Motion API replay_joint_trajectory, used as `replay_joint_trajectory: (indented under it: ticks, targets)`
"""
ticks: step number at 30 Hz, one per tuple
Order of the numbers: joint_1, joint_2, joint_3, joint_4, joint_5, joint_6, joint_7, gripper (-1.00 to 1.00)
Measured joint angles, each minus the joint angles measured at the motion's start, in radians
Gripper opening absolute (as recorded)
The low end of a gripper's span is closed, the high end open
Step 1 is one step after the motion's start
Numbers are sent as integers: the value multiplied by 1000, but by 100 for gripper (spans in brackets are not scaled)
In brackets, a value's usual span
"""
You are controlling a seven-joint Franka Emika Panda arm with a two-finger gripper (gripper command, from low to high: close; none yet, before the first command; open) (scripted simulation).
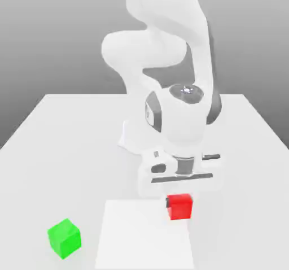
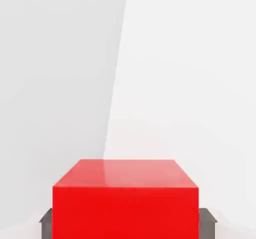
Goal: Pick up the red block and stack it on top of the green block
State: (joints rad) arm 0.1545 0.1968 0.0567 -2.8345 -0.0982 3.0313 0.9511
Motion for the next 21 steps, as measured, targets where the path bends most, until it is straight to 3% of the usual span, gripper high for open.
replay_joint_trajectory:
  ticks: [3,9,19,21]
  targets:
    - [-6,-20,9,-3,9,-17,-7,-100]
    - [-7,-224,35,-32,104,-192,-75,-100]
    - [-383,-125,-175,284,124,-409,33,-100]
    - [-399,-70,-183,316,136,-387,36,-100]
